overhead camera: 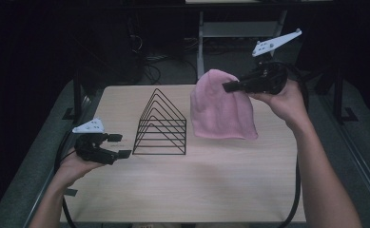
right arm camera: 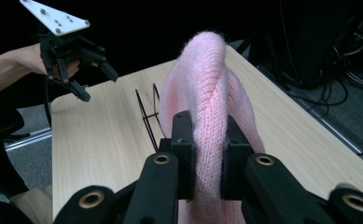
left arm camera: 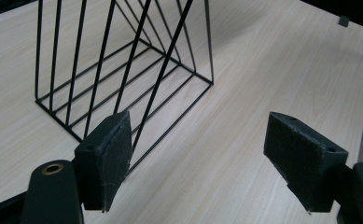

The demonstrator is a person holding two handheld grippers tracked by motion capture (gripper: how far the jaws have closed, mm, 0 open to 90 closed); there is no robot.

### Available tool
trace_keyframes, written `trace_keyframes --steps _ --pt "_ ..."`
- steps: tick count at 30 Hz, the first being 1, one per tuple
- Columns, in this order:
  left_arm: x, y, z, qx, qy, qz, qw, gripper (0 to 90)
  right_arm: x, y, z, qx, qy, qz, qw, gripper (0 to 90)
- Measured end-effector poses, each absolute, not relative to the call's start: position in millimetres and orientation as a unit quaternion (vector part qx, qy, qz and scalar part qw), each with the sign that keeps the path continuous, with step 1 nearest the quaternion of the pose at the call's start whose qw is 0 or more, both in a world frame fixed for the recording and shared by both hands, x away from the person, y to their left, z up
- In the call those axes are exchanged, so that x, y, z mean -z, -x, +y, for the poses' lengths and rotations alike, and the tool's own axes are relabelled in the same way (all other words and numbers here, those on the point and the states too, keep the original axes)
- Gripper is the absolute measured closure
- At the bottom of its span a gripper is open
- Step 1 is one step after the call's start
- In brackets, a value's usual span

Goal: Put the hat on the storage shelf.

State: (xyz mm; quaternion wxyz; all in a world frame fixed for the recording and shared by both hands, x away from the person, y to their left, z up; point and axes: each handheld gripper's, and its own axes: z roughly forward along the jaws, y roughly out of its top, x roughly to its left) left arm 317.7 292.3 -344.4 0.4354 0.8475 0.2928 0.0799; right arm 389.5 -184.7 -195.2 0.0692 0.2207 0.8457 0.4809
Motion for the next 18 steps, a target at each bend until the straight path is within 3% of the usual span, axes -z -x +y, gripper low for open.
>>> trace_keyframes --steps 18 --pt "303.6 -332.3 278.6 -0.078 -0.852 0.260 0.448 23.2 158.9 -396.1 -138.1 -0.496 -0.159 0.851 0.069 79.4"
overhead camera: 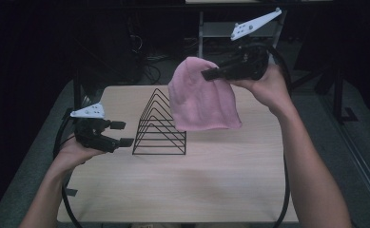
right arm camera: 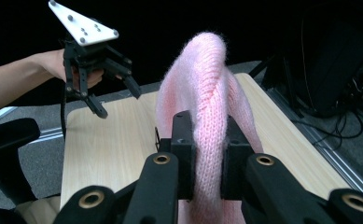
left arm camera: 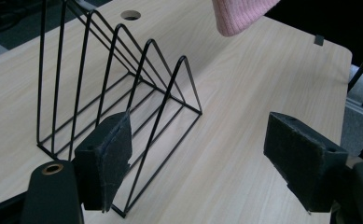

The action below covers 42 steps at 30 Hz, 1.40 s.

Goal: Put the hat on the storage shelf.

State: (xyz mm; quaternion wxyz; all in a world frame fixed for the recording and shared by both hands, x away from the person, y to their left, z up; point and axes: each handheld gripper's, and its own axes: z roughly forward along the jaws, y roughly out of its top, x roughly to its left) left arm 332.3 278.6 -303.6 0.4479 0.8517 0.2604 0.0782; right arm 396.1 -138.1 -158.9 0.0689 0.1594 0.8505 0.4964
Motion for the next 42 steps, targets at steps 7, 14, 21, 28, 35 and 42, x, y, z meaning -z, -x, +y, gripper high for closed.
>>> trace_keyframes --steps 7,14,21,28,35,42 --pt "291.4 -337.2 274.5 -0.079 -0.852 0.251 0.452 23.3 148.3 -399.3 -115.9 -0.499 -0.139 0.853 0.065 79.5" --pt "279.6 -342.9 270.8 -0.077 -0.850 0.237 0.464 23.2 145.6 -403.8 -94.4 -0.499 -0.124 0.856 0.055 79.5" --pt "272.4 -347.6 265.0 -0.076 -0.853 0.228 0.463 23.3 143.7 -405.4 -78.2 -0.501 -0.112 0.857 0.045 79.4" --pt "265.5 -353.3 261.1 -0.071 -0.851 0.223 0.470 23.8 141.3 -405.9 -68.4 -0.503 -0.102 0.857 0.044 79.4" --pt "264.7 -360.7 261.5 -0.059 -0.845 0.227 0.481 26.0 141.2 -406.6 -57.5 -0.507 -0.091 0.856 0.039 79.4" --pt "266.7 -366.8 261.4 -0.043 -0.843 0.236 0.482 36.8 142.5 -408.7 -48.5 -0.511 -0.082 0.855 0.038 79.4"
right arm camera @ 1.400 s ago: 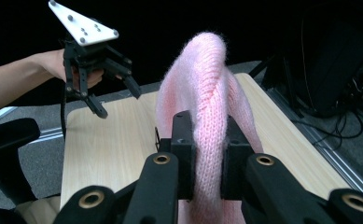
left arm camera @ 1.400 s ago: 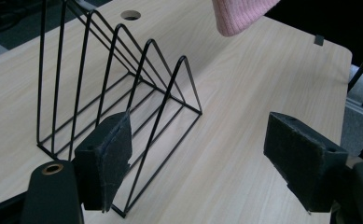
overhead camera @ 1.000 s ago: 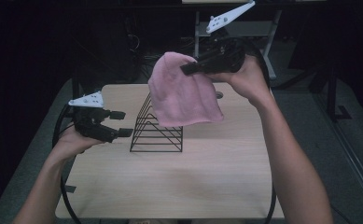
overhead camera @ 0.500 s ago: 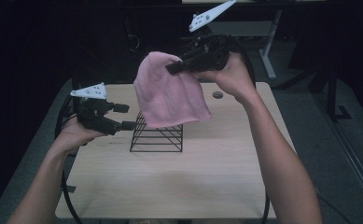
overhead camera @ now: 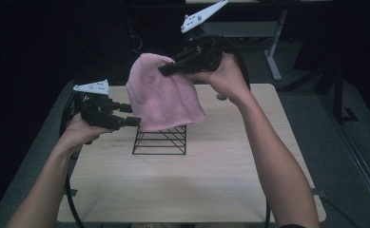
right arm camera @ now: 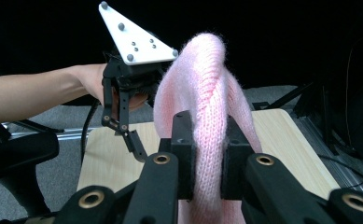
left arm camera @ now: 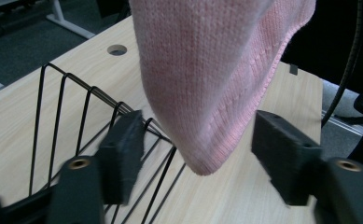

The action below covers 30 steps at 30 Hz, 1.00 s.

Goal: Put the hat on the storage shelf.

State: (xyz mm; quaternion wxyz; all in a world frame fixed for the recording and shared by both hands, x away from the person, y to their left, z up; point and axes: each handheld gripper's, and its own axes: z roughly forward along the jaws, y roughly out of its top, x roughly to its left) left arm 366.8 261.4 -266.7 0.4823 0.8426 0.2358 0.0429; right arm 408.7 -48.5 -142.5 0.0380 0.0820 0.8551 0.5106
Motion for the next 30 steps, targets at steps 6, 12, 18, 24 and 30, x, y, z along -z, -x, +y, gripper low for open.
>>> trace_keyframes --steps 6,12,18,24,30 --pt "266.8 -369.5 263.9 -0.041 -0.842 0.238 0.483 56.4 143.8 -412.0 -44.4 -0.514 -0.080 0.854 0.035 79.4" --pt "267.2 -374.7 270.6 -0.037 -0.837 0.241 0.490 74.5 145.7 -417.3 -43.3 -0.518 -0.084 0.851 0.036 79.5" --pt "262.8 -379.6 274.2 -0.053 -0.836 0.249 0.487 78.2 148.0 -423.0 -42.0 -0.524 -0.089 0.846 0.038 79.4" --pt "259.3 -385.5 280.0 -0.083 -0.836 0.259 0.476 79.0 153.0 -430.8 -43.6 -0.529 -0.103 0.841 0.049 79.4" --pt "263.8 -389.8 281.0 -0.093 -0.839 0.269 0.464 80.0 162.8 -438.4 -42.4 -0.529 -0.113 0.839 0.050 79.4"
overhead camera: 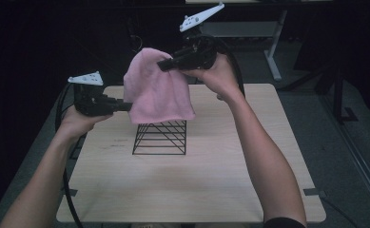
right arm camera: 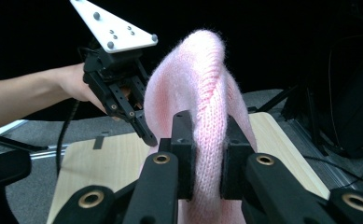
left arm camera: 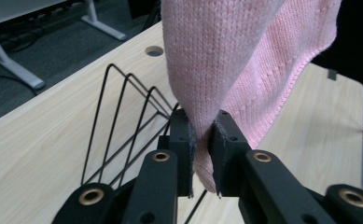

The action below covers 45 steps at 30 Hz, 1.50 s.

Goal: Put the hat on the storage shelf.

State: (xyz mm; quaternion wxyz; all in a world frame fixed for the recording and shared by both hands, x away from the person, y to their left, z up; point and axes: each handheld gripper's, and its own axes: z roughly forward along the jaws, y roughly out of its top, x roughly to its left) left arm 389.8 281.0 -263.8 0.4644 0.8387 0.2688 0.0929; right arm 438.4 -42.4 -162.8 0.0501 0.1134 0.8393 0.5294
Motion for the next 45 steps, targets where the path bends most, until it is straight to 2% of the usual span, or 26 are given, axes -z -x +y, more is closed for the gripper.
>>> trace_keyframes --steps 15,29,45 --pt "280.2 -404.2 273.4 -0.113 -0.853 0.269 0.432 81.8 188.9 -460.8 -43.3 -0.533 -0.119 0.836 0.048 79.4" --pt "284.3 -400.1 263.8 -0.128 -0.871 0.249 0.404 81.8 201.5 -451.1 -53.1 -0.541 -0.112 0.832 0.045 79.2" --pt "302.3 -391.2 286.0 -0.126 -0.866 0.267 0.403 82.1 217.2 -446.2 -31.5 -0.529 -0.087 0.844 0.018 78.6"
